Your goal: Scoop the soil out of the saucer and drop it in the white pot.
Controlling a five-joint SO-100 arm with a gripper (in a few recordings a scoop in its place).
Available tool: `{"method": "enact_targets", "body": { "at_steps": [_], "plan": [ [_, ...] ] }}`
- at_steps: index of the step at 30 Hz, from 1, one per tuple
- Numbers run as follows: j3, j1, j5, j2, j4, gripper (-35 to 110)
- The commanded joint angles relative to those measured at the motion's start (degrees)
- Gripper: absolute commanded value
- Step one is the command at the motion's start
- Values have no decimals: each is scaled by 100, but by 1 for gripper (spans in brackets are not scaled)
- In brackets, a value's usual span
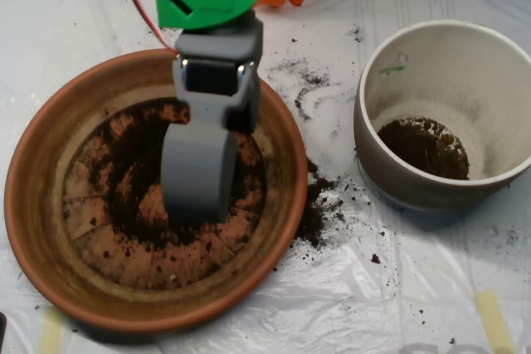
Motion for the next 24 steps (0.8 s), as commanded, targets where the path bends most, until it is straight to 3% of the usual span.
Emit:
{"method": "enact_targets", "body": {
  "at_steps": [1,9,24],
  "plan": [
    [633,413,-105,606,-527,45],
    [1696,747,-193,422,-1011,45],
    [1485,765,-44,-853,-299,45]
  ]
}}
